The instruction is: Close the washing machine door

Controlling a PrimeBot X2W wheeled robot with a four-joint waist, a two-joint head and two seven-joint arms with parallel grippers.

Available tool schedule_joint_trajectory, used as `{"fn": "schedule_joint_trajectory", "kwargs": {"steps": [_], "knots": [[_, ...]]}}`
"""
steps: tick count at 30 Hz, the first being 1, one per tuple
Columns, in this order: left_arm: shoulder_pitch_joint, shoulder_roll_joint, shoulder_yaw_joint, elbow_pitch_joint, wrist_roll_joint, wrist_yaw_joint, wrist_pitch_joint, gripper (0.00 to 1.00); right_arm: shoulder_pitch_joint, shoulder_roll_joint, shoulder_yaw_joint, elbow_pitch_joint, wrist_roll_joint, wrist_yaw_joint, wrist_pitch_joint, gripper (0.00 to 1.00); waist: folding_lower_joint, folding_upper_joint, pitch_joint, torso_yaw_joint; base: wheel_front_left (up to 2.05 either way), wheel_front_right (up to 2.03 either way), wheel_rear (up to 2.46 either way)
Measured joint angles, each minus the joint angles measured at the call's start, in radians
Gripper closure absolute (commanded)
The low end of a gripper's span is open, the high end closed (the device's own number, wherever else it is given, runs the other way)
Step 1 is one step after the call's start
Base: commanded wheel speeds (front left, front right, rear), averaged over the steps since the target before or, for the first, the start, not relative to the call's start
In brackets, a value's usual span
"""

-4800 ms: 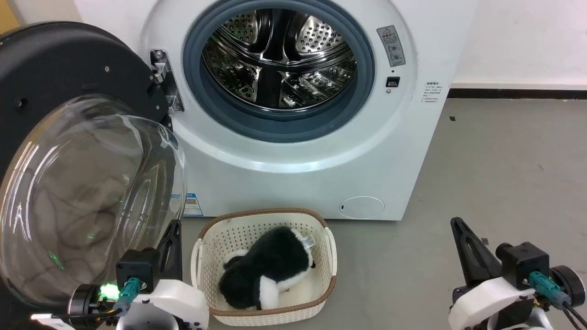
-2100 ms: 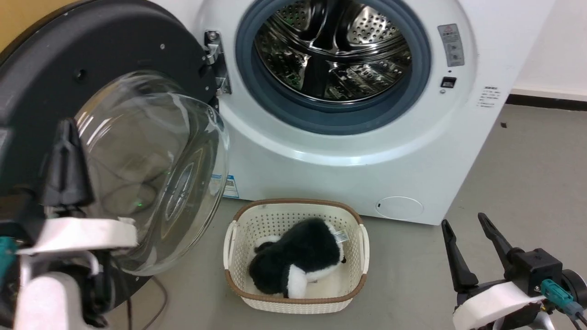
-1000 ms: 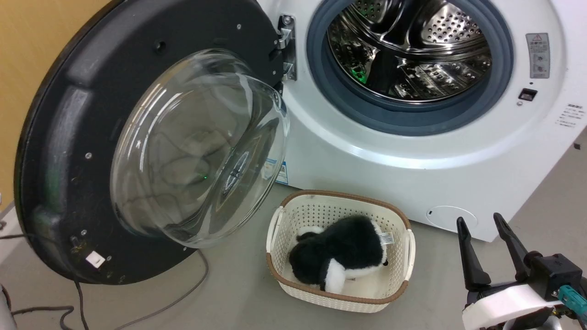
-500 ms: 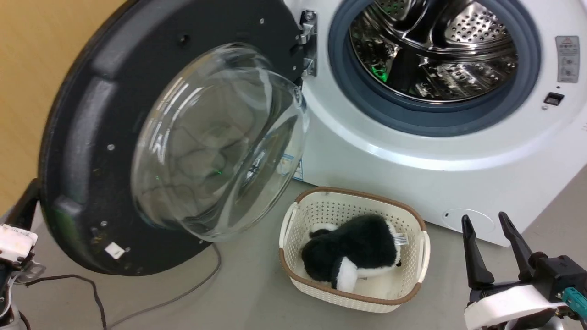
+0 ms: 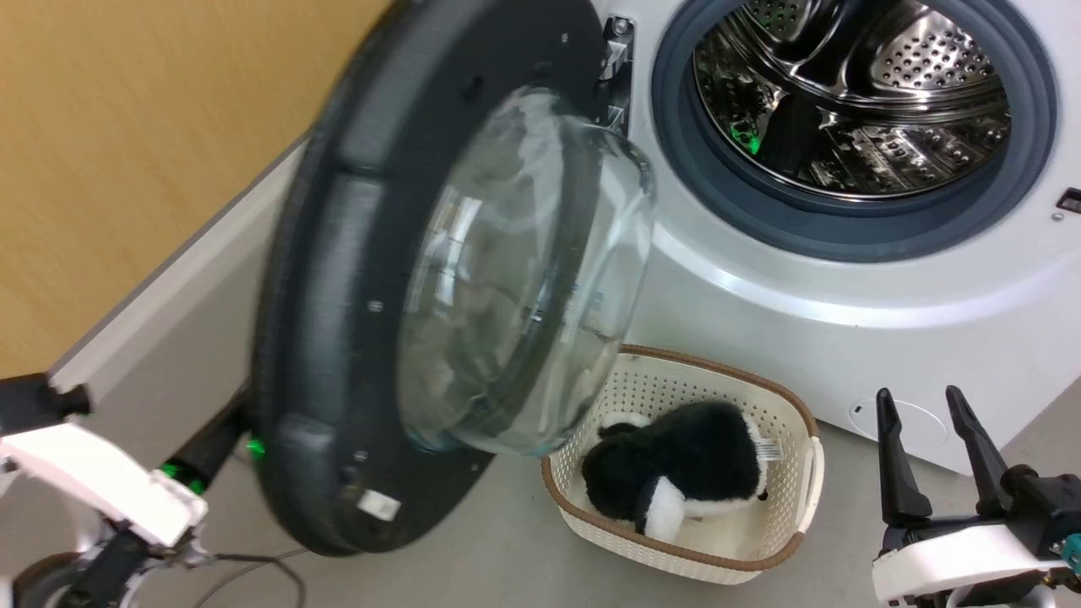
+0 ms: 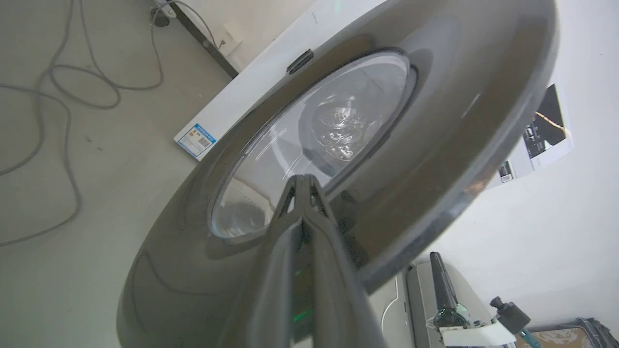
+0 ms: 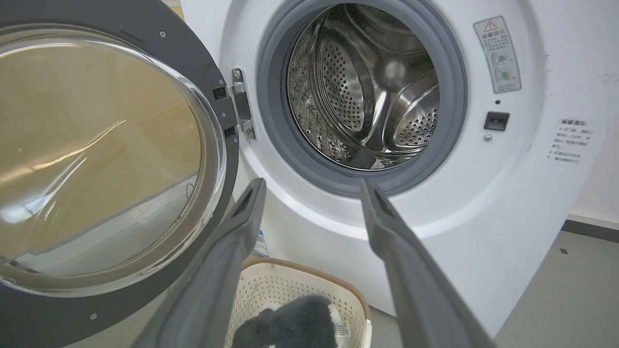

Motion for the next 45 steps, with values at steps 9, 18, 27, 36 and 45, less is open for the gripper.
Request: {"fn": "schedule_joint_trajectory", "kwargs": {"steps": [9,18,27,36,45], "knots": [[0.024,-0.029,-0.191,-0.171,-0.091,-0.008,0.025,1.00,-0.002,0.000,-0.021,-0.003,-0.002,0.000,-0.018,0.00,0.0001,0.0000,-0.002,-0.003,0.00,0.00,0.00],[-0.019,-0.074,-0.424,-0.215,-0.170,-0.019,-0.037,1.00,-0.020,0.001,-0.025,-0.007,-0.002,0.000,-0.036,0.00,0.0000,0.0000,0.021,-0.062,0.00,0.00,0.00],[-0.163,-0.111,-0.647,-0.045,-0.171,-0.026,-0.282,1.00,-0.052,0.002,-0.021,-0.011,-0.010,0.000,-0.044,0.00,0.0001,0.0000,0.051,-0.184,0.00,0.00,0.00],[-0.293,-0.103,-0.788,0.151,-0.189,-0.026,-0.502,1.00,-0.073,0.002,-0.024,-0.012,-0.009,0.000,-0.044,0.00,0.0000,0.0000,0.083,-0.329,0.00,0.00,0.00],[-0.356,-0.058,-0.895,0.214,-0.256,-0.026,-0.595,1.00,-0.072,0.002,-0.032,-0.012,0.011,0.000,-0.044,0.00,0.0001,0.0000,0.094,-0.389,0.00,0.00,0.00]]}}
